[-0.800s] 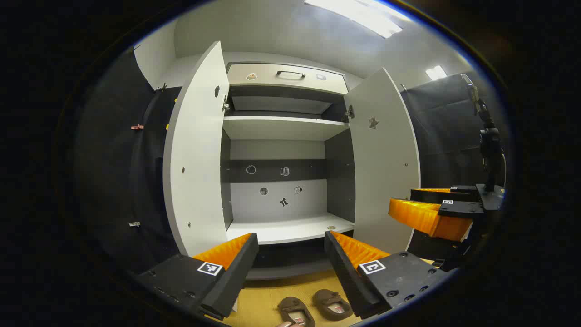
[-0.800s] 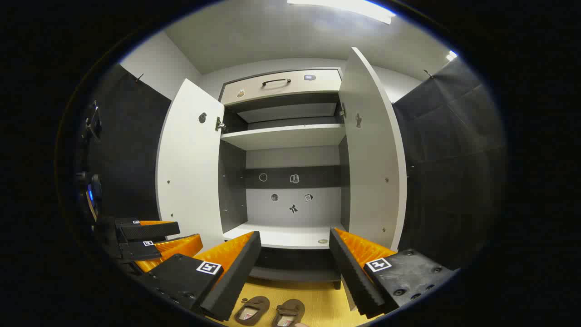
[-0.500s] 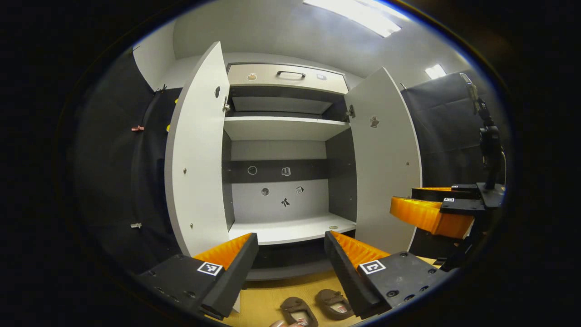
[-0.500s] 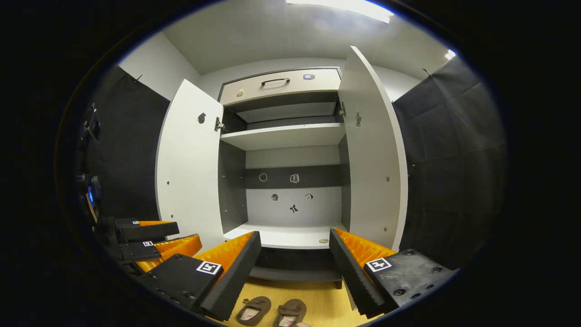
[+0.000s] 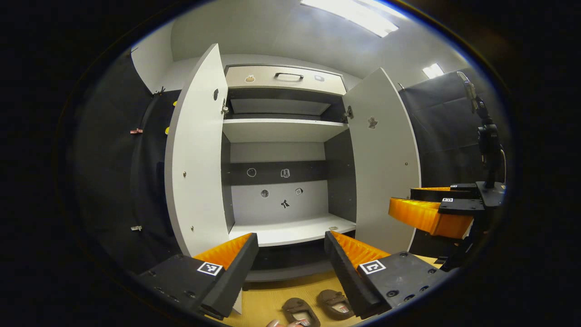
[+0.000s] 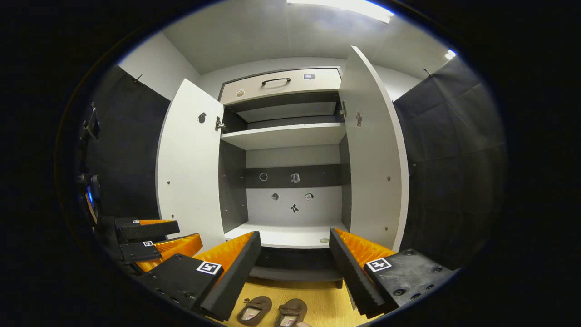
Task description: Grab one shoe with the right hand and put it into the shoe cabinet, grab the other shoe with the left hand and put it into the shoe cabinet; then close the right door with the right hand and the left door with the left hand.
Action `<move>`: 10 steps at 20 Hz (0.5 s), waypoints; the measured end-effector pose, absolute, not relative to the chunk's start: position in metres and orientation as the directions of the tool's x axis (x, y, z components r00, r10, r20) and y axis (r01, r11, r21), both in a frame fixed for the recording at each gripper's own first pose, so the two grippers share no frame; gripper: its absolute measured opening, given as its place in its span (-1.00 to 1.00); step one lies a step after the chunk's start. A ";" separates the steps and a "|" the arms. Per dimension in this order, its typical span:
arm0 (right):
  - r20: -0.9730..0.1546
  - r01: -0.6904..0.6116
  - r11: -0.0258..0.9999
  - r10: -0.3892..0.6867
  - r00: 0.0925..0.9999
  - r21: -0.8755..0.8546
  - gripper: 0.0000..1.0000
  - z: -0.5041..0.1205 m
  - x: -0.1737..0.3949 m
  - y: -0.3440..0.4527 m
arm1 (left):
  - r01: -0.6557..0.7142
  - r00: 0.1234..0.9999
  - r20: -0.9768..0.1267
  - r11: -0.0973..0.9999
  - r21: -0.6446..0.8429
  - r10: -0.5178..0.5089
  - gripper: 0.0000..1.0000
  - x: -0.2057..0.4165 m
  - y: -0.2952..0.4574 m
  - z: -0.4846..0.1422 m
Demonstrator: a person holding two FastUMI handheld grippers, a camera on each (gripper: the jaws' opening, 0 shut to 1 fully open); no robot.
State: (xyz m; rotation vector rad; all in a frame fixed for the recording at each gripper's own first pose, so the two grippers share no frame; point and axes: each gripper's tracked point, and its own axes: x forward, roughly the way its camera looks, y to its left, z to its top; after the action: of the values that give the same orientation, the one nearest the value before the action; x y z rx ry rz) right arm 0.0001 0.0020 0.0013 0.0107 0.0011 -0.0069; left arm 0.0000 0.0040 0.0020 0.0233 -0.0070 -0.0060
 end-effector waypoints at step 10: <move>-0.028 0.027 1.000 -0.026 0.999 0.009 0.99 -0.010 -0.001 0.005 | 0.005 1.000 0.025 1.000 0.024 -0.006 0.87 -0.004 0.012 0.003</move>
State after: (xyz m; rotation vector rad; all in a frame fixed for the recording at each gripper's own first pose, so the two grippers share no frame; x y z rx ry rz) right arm -0.0011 0.0048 -0.0105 0.0097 0.0280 -0.0264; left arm -0.0041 0.0116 0.0032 0.0239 -0.0247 -0.0055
